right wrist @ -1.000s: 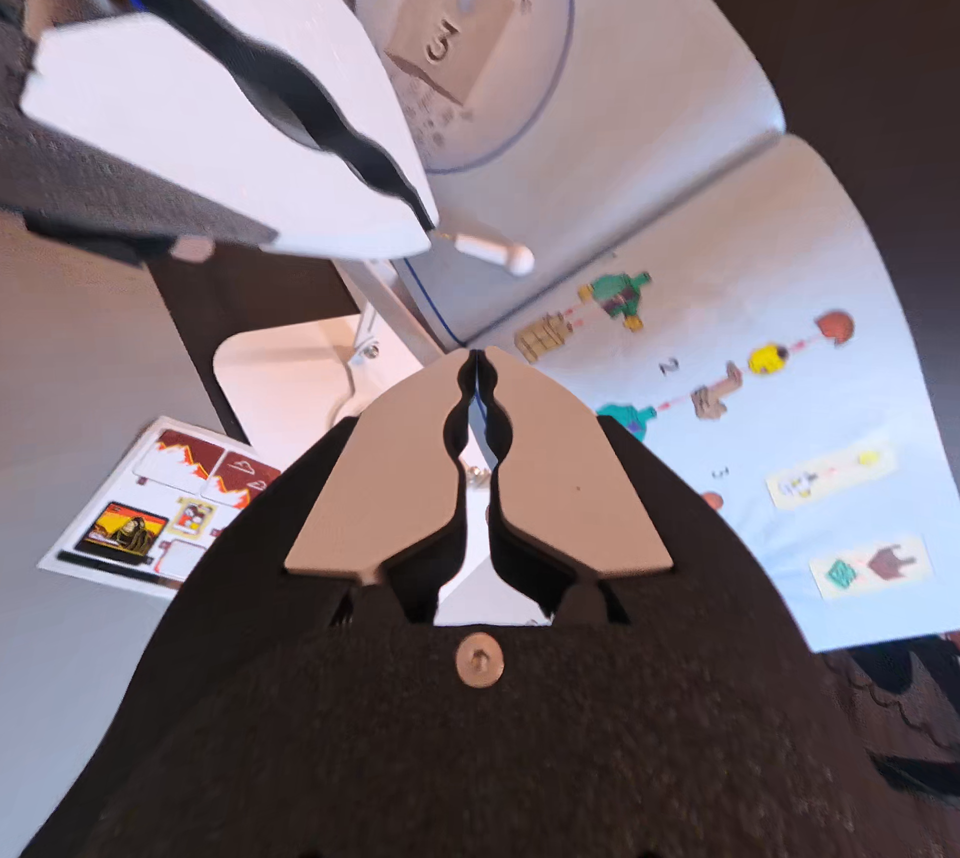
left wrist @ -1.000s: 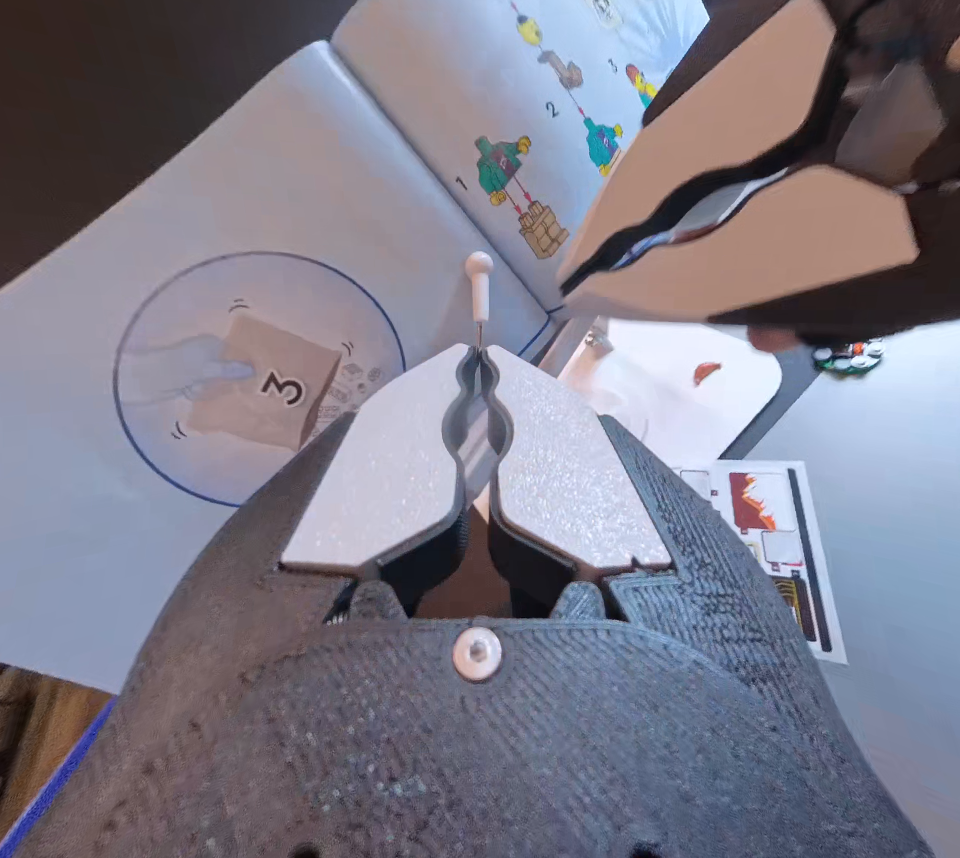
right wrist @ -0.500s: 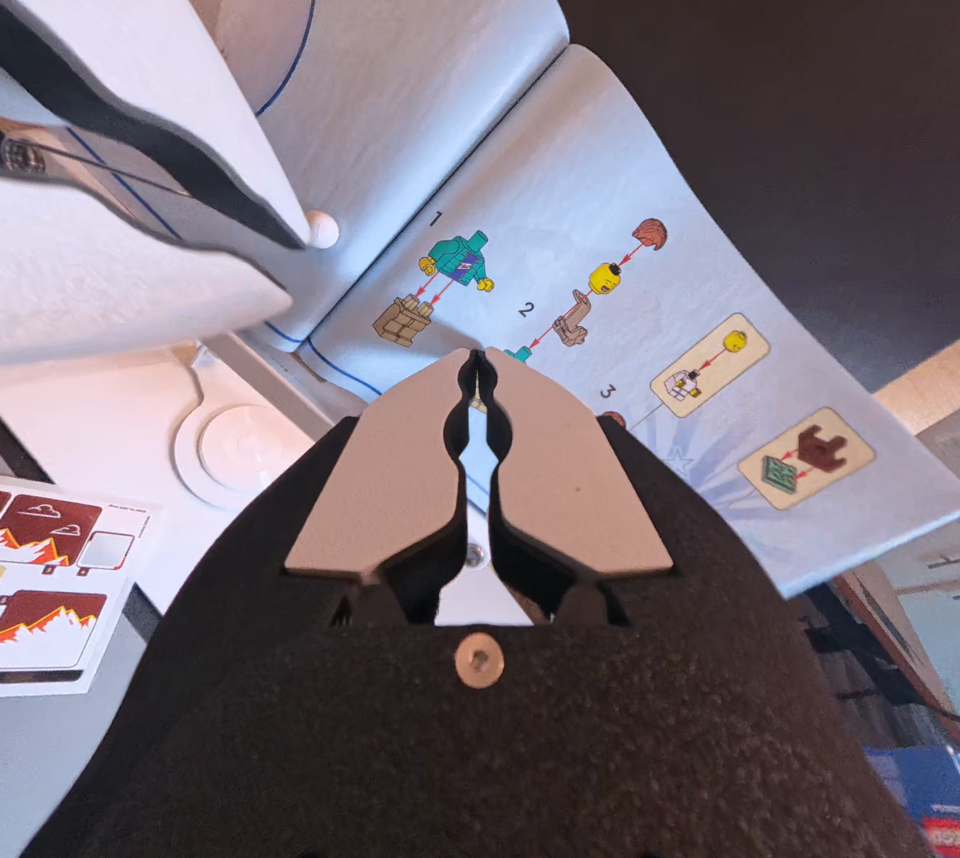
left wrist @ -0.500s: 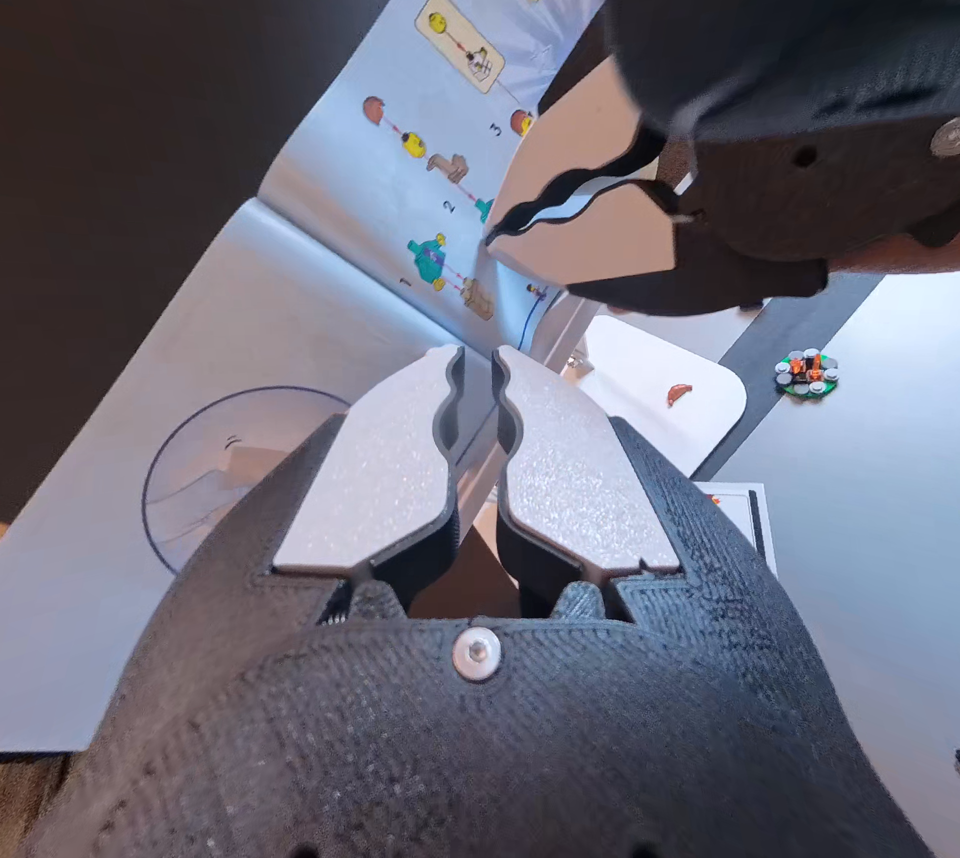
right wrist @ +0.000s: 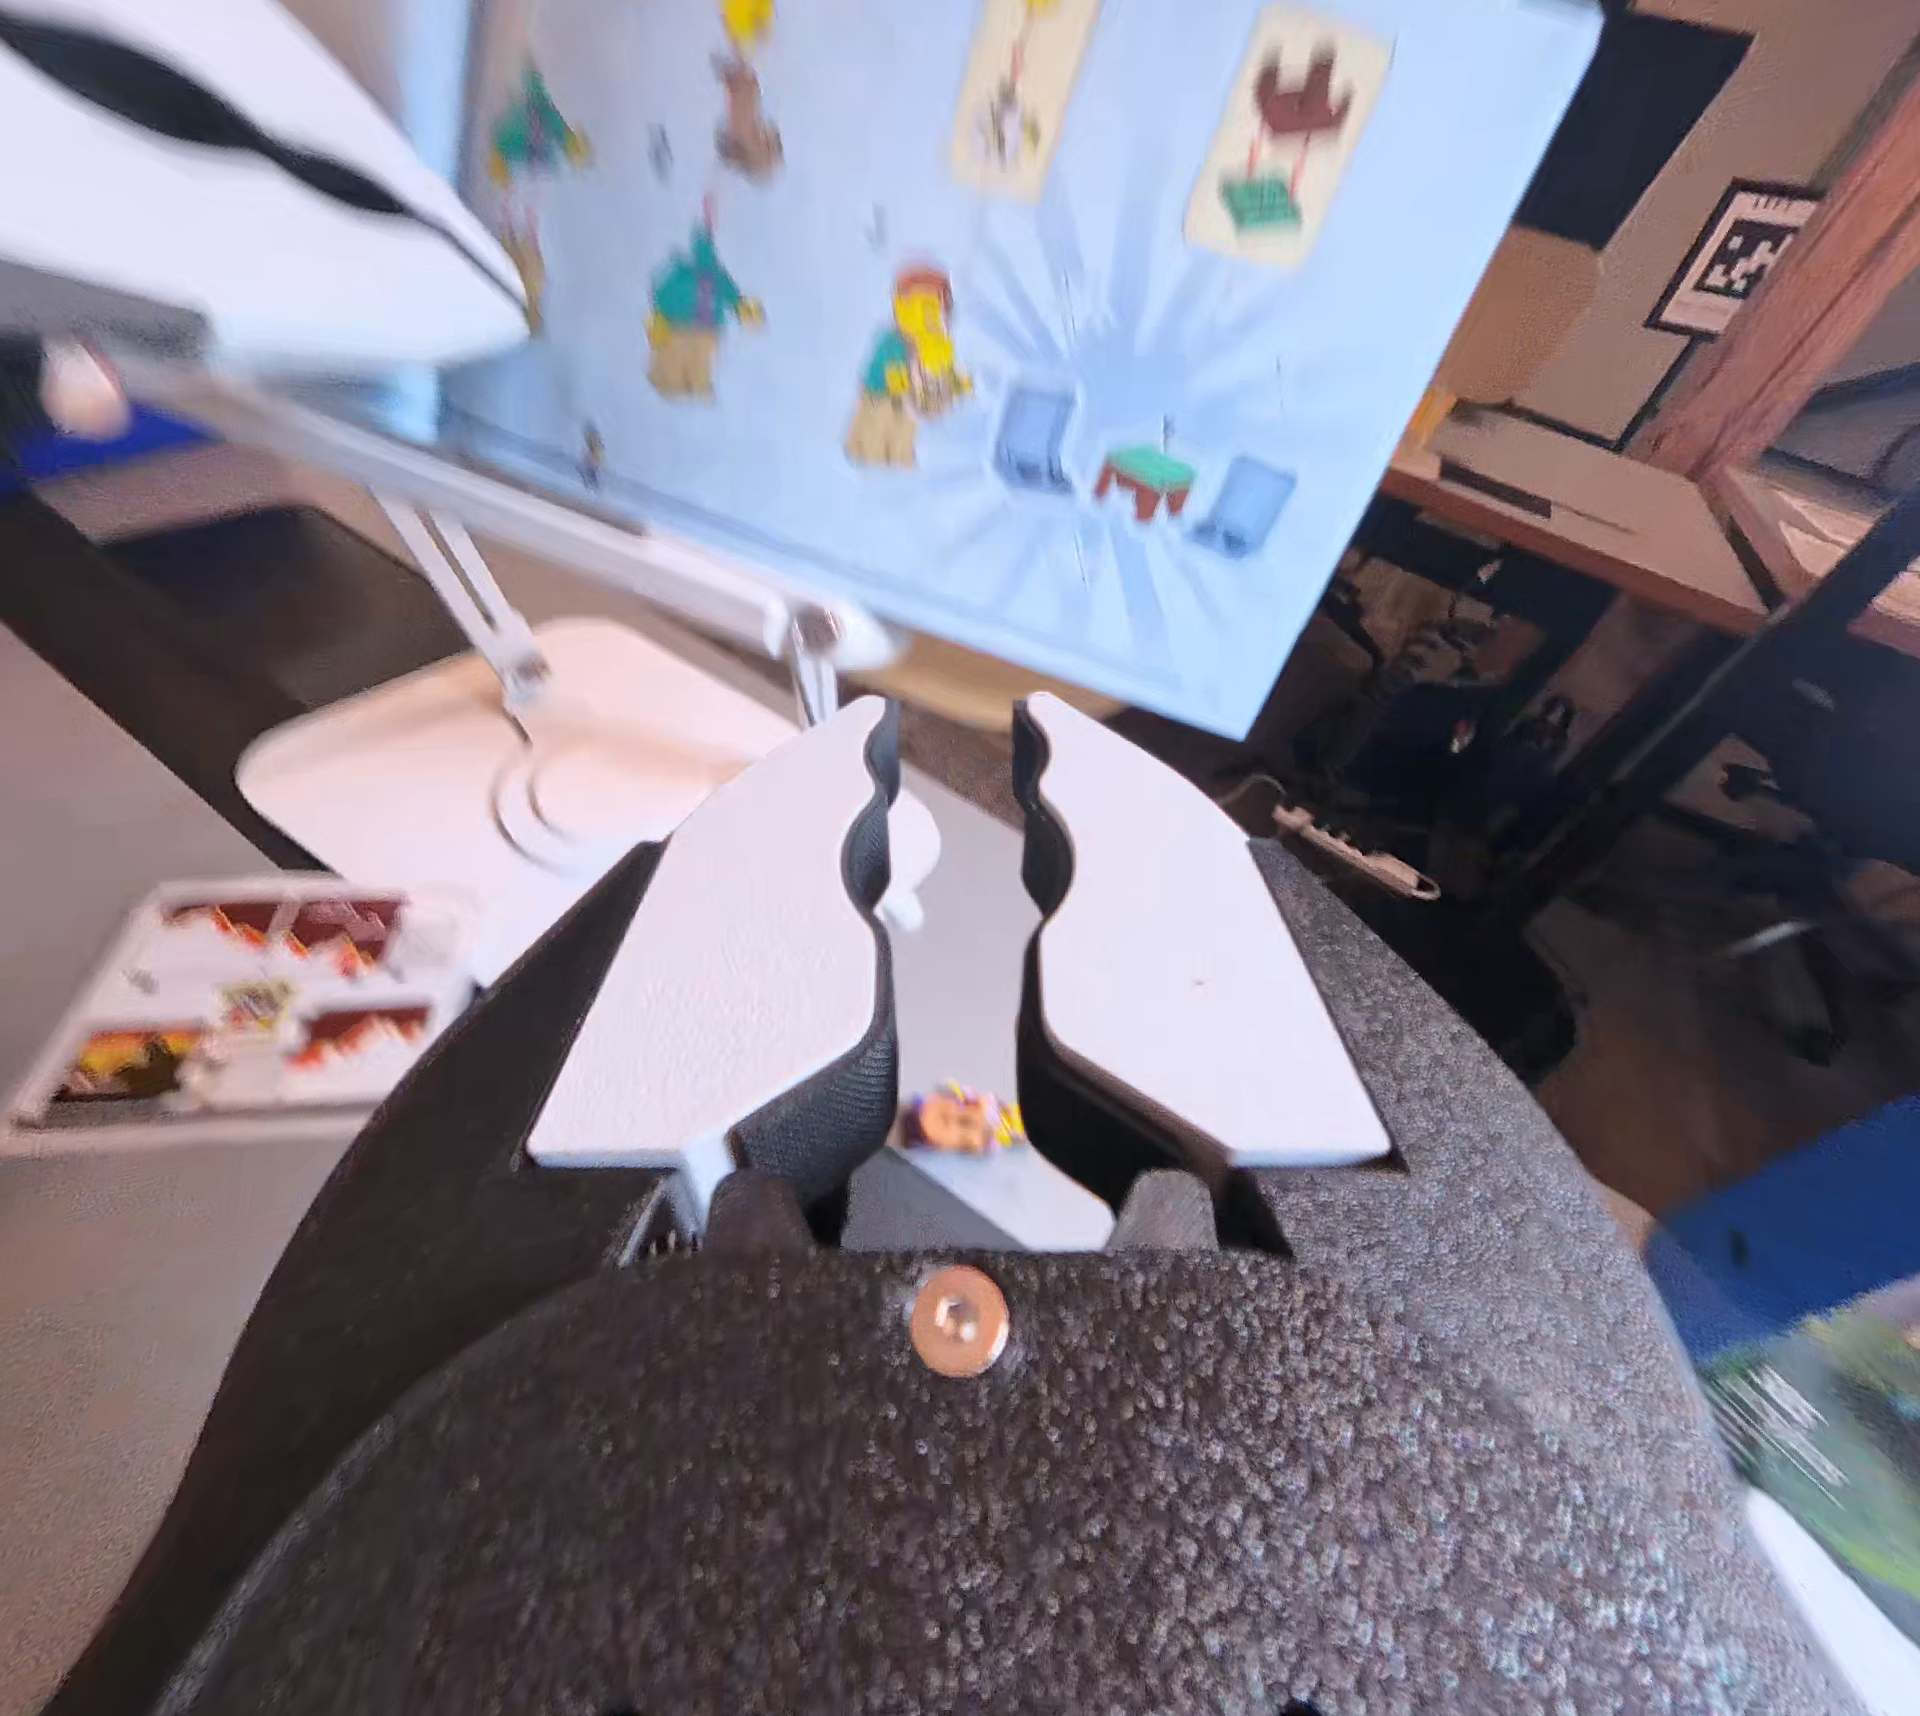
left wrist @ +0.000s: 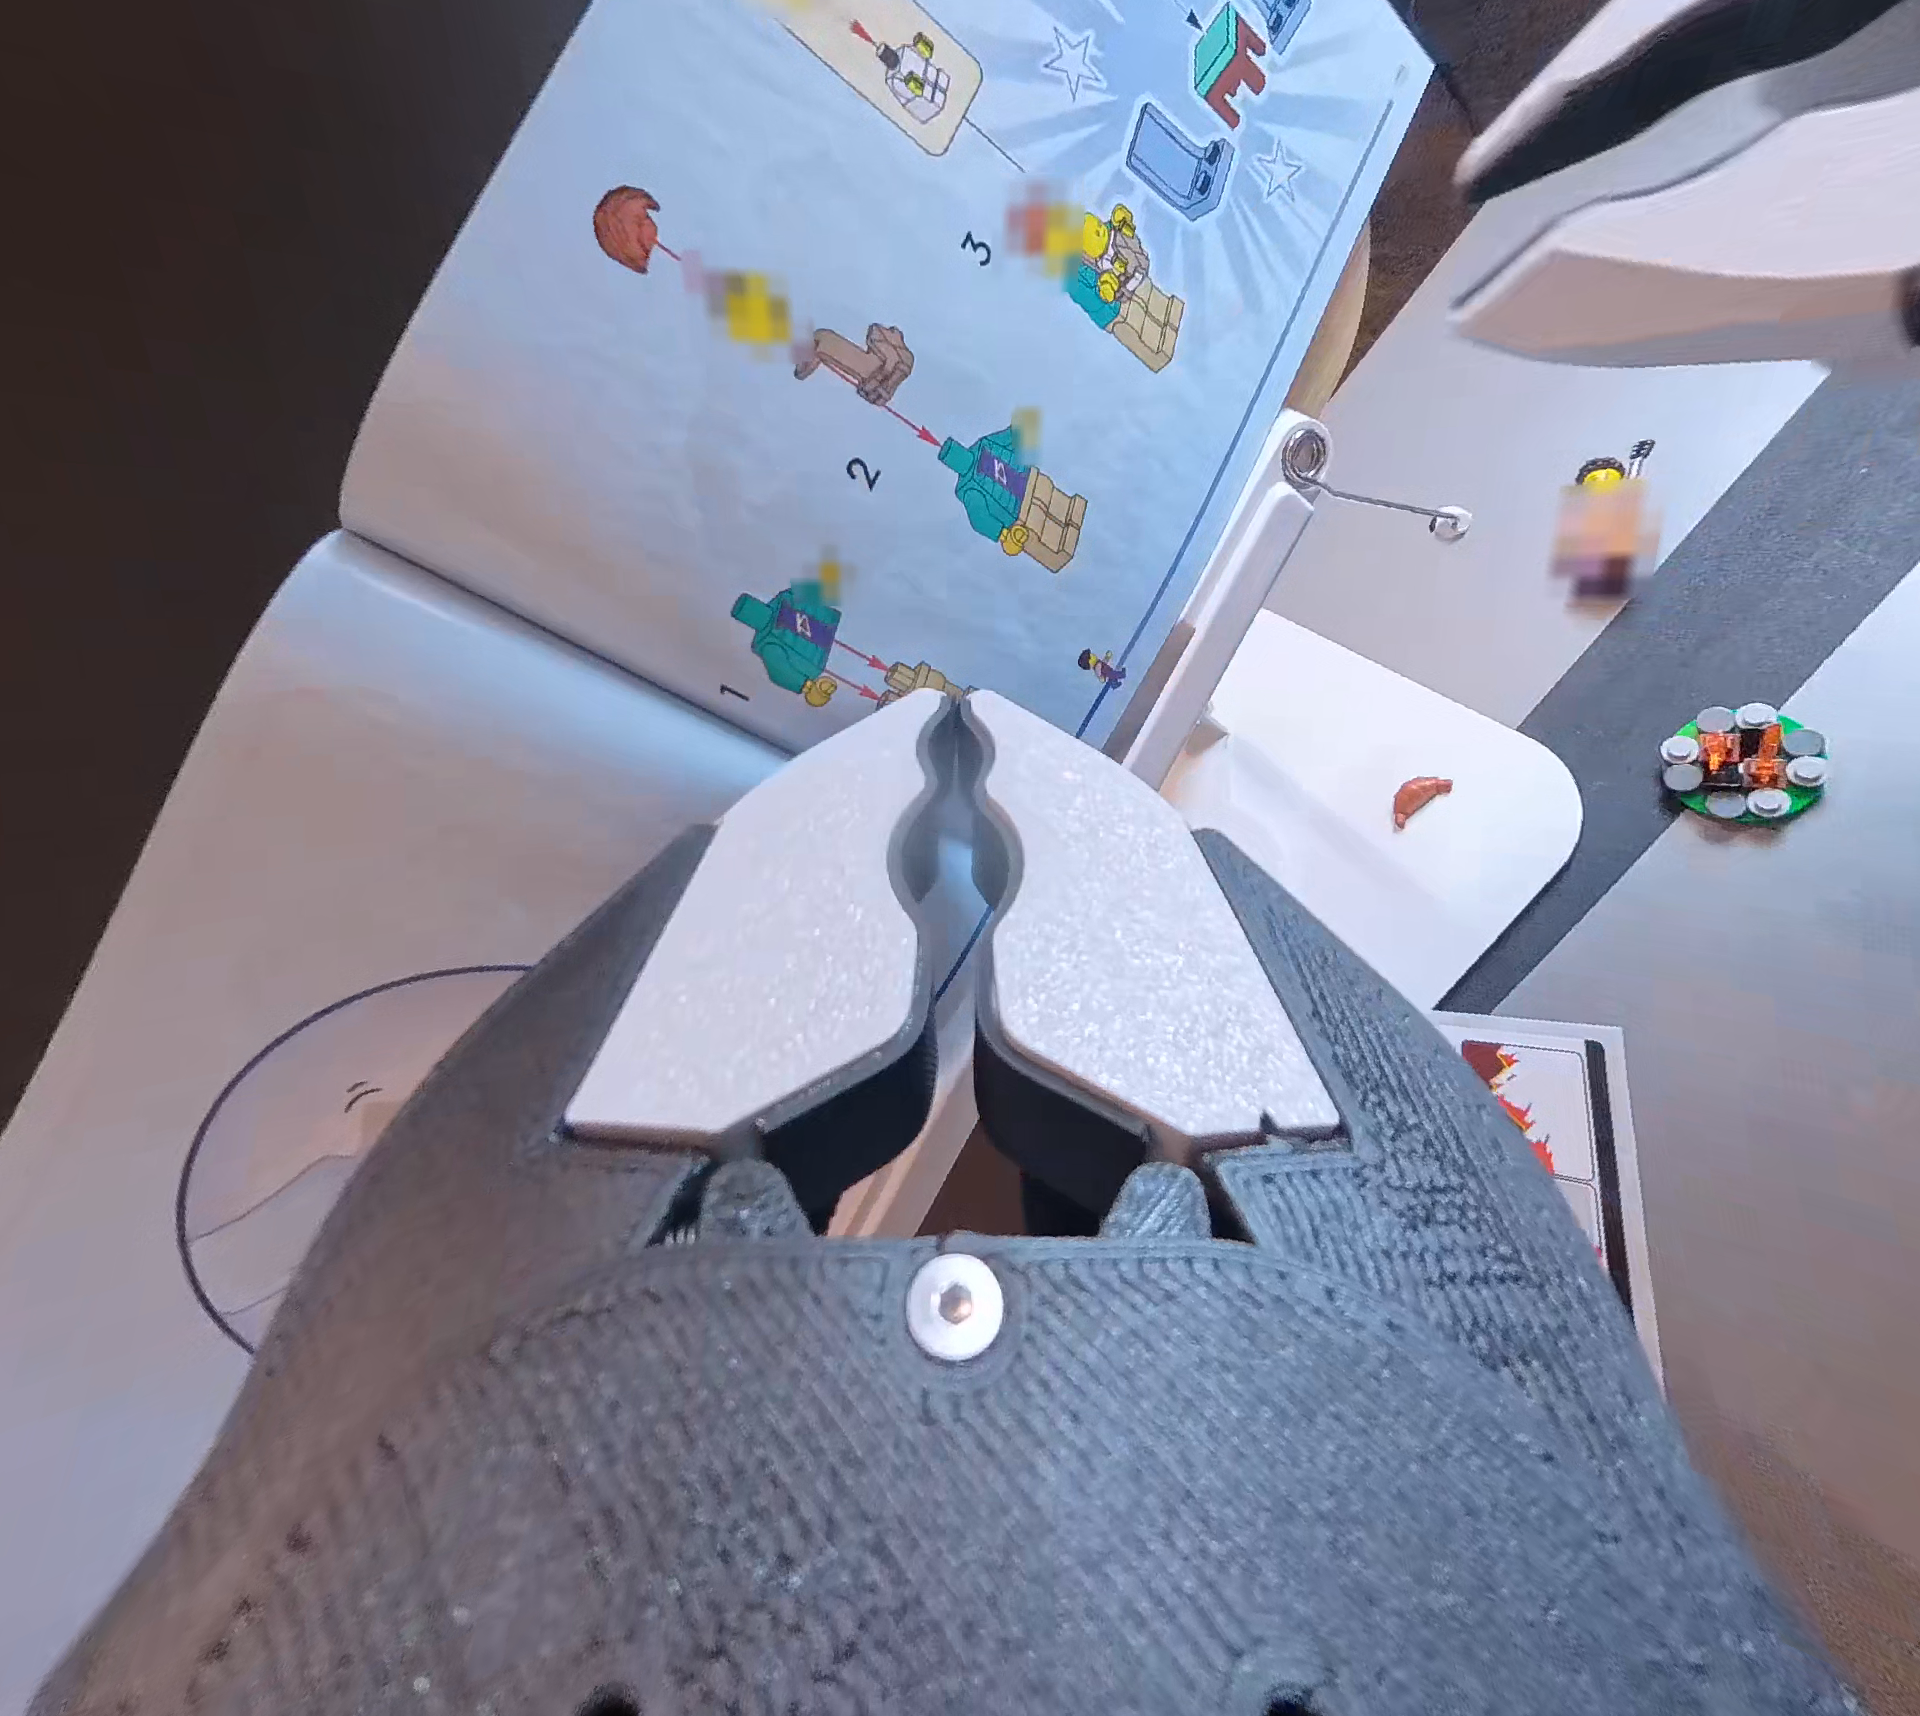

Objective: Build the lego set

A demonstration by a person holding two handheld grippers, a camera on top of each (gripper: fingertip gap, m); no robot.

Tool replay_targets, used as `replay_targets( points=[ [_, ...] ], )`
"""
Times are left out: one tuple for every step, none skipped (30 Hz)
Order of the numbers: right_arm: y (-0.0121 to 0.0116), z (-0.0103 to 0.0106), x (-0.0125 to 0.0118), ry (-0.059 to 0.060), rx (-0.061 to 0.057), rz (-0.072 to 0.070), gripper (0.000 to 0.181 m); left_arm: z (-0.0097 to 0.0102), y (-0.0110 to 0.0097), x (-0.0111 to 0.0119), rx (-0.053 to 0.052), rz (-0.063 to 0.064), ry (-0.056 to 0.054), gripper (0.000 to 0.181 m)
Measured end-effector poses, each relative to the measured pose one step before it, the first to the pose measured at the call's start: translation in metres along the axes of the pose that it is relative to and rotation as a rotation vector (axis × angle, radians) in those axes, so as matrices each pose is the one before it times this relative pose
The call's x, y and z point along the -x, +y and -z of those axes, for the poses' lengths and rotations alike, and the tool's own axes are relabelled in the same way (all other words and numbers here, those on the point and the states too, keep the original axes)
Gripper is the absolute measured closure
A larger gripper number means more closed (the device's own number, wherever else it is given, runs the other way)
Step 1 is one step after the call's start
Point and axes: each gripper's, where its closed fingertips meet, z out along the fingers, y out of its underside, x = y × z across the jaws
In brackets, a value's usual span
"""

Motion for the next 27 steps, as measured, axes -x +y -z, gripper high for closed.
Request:
replay_targets(
  points=[
    [0.01534,0.00182,-0.00409,0.0009,0.0309,0.0296,0.157,-0.00063,0.00014,-0.00037,0.0132,-0.0134,-0.0051,0.181],
    [0.01443,-0.00071,-0.00025,-0.0049,0.0343,0.0438,0.154,-0.00079,-0.00006,-0.00137,0.0156,-0.0108,0.0007,0.181],
    [0.01145,-0.00261,0.00367,-0.0131,0.0311,0.0523,0.152,-0.00098,-0.00029,-0.00215,0.014,-0.0065,0.0062,0.181],
    [0.00716,-0.0043,0.00541,-0.0088,0.0231,0.0575,0.15,-0.00117,-0.0002,-0.00081,0.0115,-0.0028,-0.0027,0.181],
    [0.00266,-0.00527,0.00599,-0.001,0.0132,0.0587,0.149,-0.00096,-0.00005,0.00019,0.0087,-0.0057,-0.0092,0.181],
    [-0.00037,-0.00642,0.00598,0.0024,0.009,0.0555,0.149,-0.00071,0.0001,0.00019,0.007,-0.0084,-0.0089,0.181],
    [-0.00146,-0.00739,0.00485,0.0082,0.0137,0.0494,0.149,-0.00073,0.00012,-0.00101,0.0061,-0.0068,0.0003,0.181],
    [-0.001,-0.00792,0.00306,0.0145,0.0211,0.0409,0.151,-0.00116,0.00099,-0.00187,0.0088,-0.0014,0.007,0.181],
    [0.00016,-0.00681,0.00098,0.0202,0.0288,0.0354,0.164,-0.0009,0.00076,-0.00073,0.0058,-0.0014,0.0005,0.181],
    [0.00013,-0.00361,-0.00236,0.0329,0.0239,0.0361,0.177,-0.00043,0.00065,0.00011,0.0032,-0.0005,-0.0014,0.181],
    [0.00213,-0.00043,-0.0071,0.053,0.0252,0.028,0.18,-0.00052,0.00112,-0.00029,0.0058,0.008,0.0047,0.181],
    [0.00288,0.00217,-0.00941,0.0532,0.0146,0.0181,0.181,-0.00113,0.00104,-0.00099,0.0041,0.0103,0.01,0.181],
    [0.00173,0.00399,-0.00933,0.0444,0.0016,0.0287,0.18,-0.00159,0.0009,-0.00087,0.0036,0.0111,0.0107,0.181],
    [-0.00019,0.00498,-0.00968,0.0568,0.0032,0.0645,0.18,-0.00184,0.00082,-0.00173,0.0057,0.0092,0.0138,0.181],
    [-0.00129,0.00427,-0.00812,0.0586,0.0144,0.0952,0.18,-0.00195,0.00044,-0.00135,0.0037,0.0068,0.008,0.181],
    [-0.00101,0.0023,-0.00559,0.0415,0.0199,0.0954,0.18,-0.00107,-0.00026,-0.00013,0.0015,0.0004,-0.0018,0.181],
    [-0.00109,0.00114,-0.00591,0.0366,0.014,0.0909,0.18,-0.00025,-0.00029,0.0,0.0037,-0.0018,-0.0028,0.181],
    [-0.00165,0.00082,-0.00782,0.0425,0.0053,0.0936,0.179,0.00017,-0.00014,-0.00042,0.0054,0.001,0.0028,0.181],
    [-0.00239,0.00058,-0.00843,0.0374,-0.0031,0.0847,0.177,0.00041,-0.00005,-0.00074,0.0036,0.0049,0.0069,0.181],
    [-0.00332,0.00028,-0.0079,0.0273,-0.0089,0.0698,0.176,0.0005,0.00024,-0.00021,0.0015,0.0035,0.0049,0.181],
    [-0.00397,0.00009,-0.00752,0.0208,-0.0102,0.0623,0.175,0.00046,0.00034,0.00017,-0.0019,-0.0007,0.0033,0.181],
    [-0.00468,0.0001,-0.00685,0.015,-0.0128,0.0572,0.174,0.00055,0.00053,0.00015,-0.0038,0.0047,0.0059,0.181],
    [-0.00479,0.00026,-0.00596,0.0106,-0.014,0.0543,0.173,0.00073,0.0005,-0.00004,-0.0043,0.0105,0.0083,0.181],
    [-0.00438,0.00006,-0.00453,0.0059,-0.0134,0.0549,0.172,0.00072,0.00042,0.00004,-0.0048,0.0101,0.0079,0.181],
    [-0.00327,-0.00037,-0.00297,-0.0013,-0.0152,0.0478,0.172,0.00047,0.00032,0.00014,-0.0057,0.0106,0.006,0.181],
    [-0.00183,-0.00085,-0.00133,-0.01,-0.0131,0.0357,0.172,0.00028,0.00014,0.00008,-0.0067,0.0067,0.0041,0.181],
    [-0.00079,-0.00088,-0.00027,-0.0117,-0.0087,0.0252,0.172,0.00013,-0.00005,-0.00014,-0.0055,0.0035,0.0025,0.181]
  ],
)
